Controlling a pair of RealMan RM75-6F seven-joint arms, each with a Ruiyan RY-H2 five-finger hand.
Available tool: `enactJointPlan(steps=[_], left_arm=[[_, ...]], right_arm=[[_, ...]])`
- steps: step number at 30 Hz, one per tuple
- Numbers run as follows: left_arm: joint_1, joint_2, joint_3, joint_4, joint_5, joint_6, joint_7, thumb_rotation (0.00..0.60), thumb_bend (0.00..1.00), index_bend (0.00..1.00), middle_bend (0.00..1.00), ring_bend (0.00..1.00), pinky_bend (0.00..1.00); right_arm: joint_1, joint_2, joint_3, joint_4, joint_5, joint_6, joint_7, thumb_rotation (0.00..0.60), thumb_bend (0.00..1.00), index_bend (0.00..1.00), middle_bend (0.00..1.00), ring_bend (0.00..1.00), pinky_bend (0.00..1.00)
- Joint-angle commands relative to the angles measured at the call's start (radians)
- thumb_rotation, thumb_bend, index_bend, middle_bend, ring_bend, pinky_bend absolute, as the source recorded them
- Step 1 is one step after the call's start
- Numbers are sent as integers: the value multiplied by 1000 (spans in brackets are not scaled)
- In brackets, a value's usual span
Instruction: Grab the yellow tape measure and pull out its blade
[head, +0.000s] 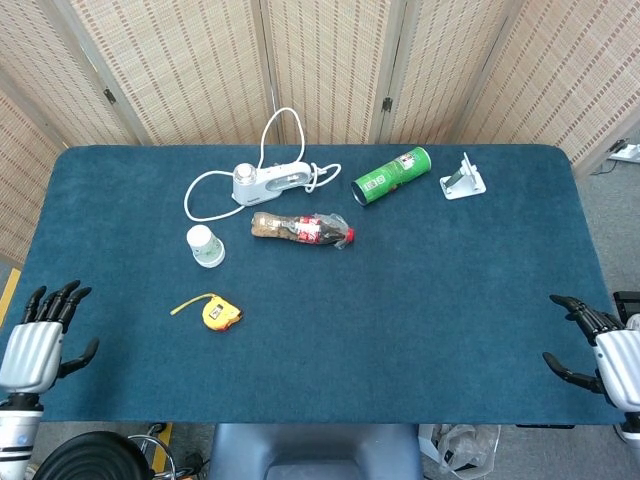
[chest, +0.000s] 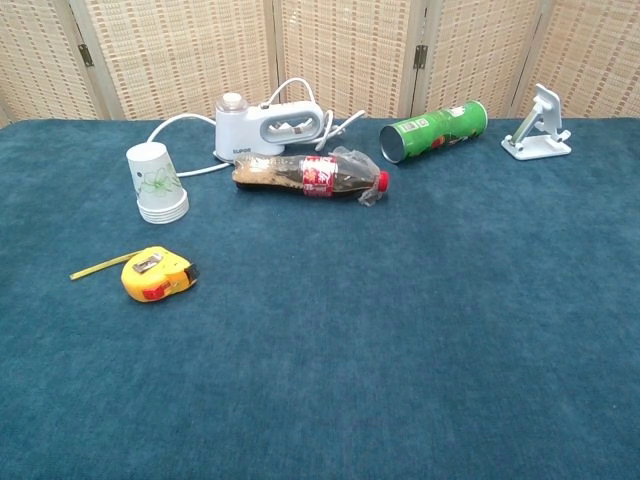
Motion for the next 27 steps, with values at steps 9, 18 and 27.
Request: enactJointPlan(steps=[9, 18, 27], left_arm=[[-160, -12, 19, 4, 93, -205, 9, 600, 359, 167, 132, 139, 4], [-311, -54, 32, 96, 118, -414, -22, 600, 358, 135, 129, 91, 2], [-420, -106, 24, 154, 70, -556, -26, 600, 503, 105, 99, 46, 0]], right_arm=[[-4, 6, -2, -7, 1, 3, -6, 600, 274, 172, 266, 344, 343], [-10, 9, -5, -12, -1, 10, -8, 600, 274, 172, 266, 344, 343], [-14, 12, -6, -18, 0, 13, -13, 600, 274, 172, 266, 344, 343]])
